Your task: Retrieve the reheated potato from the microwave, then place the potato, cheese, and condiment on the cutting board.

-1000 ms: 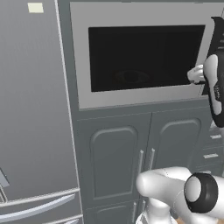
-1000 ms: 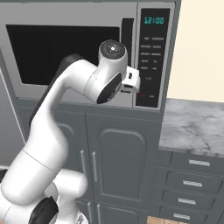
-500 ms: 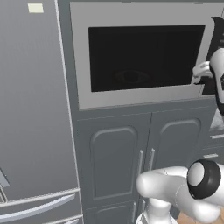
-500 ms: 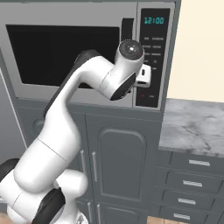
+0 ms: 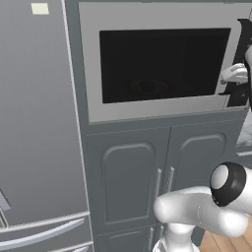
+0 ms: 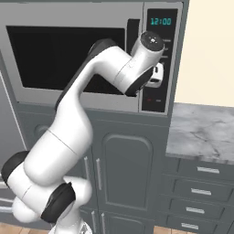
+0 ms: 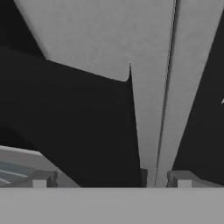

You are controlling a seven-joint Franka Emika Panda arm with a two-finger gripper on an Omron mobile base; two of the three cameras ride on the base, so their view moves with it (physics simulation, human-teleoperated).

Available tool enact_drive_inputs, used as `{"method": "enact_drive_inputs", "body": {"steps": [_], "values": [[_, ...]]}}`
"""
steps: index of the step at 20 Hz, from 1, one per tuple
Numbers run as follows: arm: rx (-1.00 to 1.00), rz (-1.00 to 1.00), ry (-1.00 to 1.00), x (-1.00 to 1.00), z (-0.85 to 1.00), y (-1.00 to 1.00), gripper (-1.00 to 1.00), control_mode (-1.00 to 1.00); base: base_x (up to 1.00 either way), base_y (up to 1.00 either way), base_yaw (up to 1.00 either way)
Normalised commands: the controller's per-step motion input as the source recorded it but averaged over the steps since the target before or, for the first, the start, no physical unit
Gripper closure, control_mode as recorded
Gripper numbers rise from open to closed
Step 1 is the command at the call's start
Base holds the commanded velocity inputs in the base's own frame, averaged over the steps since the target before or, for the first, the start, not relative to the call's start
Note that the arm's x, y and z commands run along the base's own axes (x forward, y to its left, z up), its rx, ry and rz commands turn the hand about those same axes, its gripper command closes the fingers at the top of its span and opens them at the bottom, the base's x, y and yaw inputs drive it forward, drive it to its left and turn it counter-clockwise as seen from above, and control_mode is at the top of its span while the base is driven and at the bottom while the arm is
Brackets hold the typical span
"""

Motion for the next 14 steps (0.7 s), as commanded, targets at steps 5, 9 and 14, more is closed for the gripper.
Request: {"method": "enact_drive_inputs", "body": {"steps": [5, 9, 14], "values": [[0.00, 0.00, -0.17, 0.09, 0.22, 0.04, -1.00, -1.00, 0.00, 0.00, 0.00], [0.00, -0.02, -0.19, 0.20, -0.03, 0.22, -1.00, -1.00, 0.00, 0.00, 0.00], [0.01, 0.00, -0.14, 0.33, -0.17, 0.31, -1.00, -1.00, 0.00, 0.00, 0.00]]}}
